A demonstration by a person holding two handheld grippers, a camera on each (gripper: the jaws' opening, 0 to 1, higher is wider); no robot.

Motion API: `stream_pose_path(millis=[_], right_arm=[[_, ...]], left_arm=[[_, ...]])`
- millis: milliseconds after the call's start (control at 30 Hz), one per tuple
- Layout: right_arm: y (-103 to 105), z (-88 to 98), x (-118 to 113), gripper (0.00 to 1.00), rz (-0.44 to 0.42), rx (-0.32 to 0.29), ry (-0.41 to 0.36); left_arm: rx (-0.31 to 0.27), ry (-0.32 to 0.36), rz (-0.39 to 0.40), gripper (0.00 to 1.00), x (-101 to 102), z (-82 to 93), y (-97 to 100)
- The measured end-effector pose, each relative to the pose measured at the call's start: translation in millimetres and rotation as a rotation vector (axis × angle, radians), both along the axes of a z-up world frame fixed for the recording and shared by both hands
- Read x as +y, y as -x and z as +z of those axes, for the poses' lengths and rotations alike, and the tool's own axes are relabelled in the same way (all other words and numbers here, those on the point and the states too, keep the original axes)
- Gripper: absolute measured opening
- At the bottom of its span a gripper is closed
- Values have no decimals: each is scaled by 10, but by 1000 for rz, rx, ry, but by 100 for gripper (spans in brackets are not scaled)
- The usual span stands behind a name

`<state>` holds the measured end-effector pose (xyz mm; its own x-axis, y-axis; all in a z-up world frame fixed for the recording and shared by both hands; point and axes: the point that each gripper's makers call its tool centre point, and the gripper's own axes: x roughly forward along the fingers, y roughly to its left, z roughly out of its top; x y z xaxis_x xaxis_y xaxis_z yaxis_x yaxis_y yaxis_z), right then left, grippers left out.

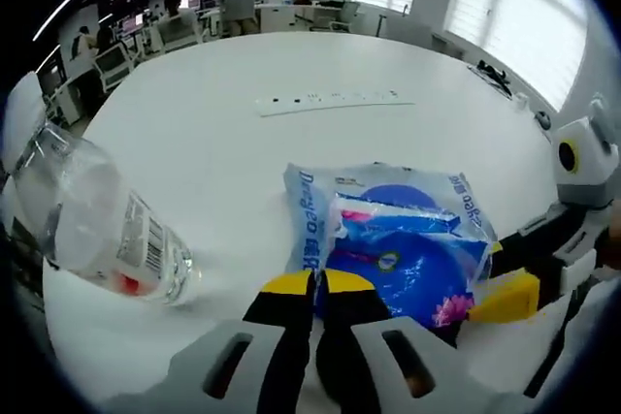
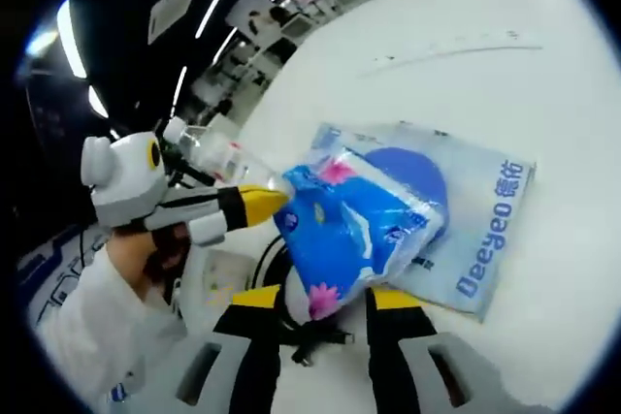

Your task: Arrange the tabletop items into an orderly group along one side of the table until the central work area is clear of visible clutter.

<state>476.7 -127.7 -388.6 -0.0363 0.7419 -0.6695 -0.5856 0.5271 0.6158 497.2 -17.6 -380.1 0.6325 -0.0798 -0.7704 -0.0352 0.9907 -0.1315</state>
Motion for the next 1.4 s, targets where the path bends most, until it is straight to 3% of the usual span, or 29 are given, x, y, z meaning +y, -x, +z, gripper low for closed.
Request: stream_pose_path(millis=[33,100,167,233,300,400,467,600,667,833,867,900,967,1000,1067,1233,1400], right_arm=[[-37,-19,-39,12,-4,-14,9],[-128,41,-141,6,-56,-37,1],[-191,154,-262,1,-131,-18,-20],[-289,177,-338,0,-181,-24,-44],[-429,240,-487,0,-250,-29,-82],[-438,418,-641,0,-302,3,-135],[-425,564,-810,0,-343,33,-160],[-473,666,-971,0,-288,-24,-167],[-519,722,-1015,0,-313,-8,-199],[-459,918,-1170,0,-247,-74,-213],[-470,929,-1221,0,-253,-70,-215],[-479,933,-1251,0,-256,-65,-218],[-484,986,-1330,0,-274,-54,-232],[-510,983,-1375,0,-277,-52,-228],[-529,1020,-1412,0,-272,-58,-235],[-705,1115,-1540,0,-230,-165,-193],[-1042,1368,-1605,0,-174,-277,-164]], left_arm=[[-6,21,11,0,-22,27,-4],[-19,59,31,0,-67,101,-10],[-20,68,34,0,-114,162,3],[-34,81,33,0,-191,229,8],[-71,108,36,0,-412,394,35],[-90,105,11,0,-534,456,33],[-115,117,3,0,-730,600,91],[-168,108,-4,0,-878,712,112],[-175,109,-19,1,-959,732,102],[-205,149,-17,31,-1176,769,101],[-207,162,-14,31,-1211,772,101],[-218,180,-26,27,-1271,782,99],[-229,228,-55,5,-1409,813,94],[-226,226,-59,3,-1464,814,81],[-224,218,-58,2,-1469,807,42],[-265,359,-6,0,-1613,980,-71],[-275,320,-57,0,-1735,1107,-360]])
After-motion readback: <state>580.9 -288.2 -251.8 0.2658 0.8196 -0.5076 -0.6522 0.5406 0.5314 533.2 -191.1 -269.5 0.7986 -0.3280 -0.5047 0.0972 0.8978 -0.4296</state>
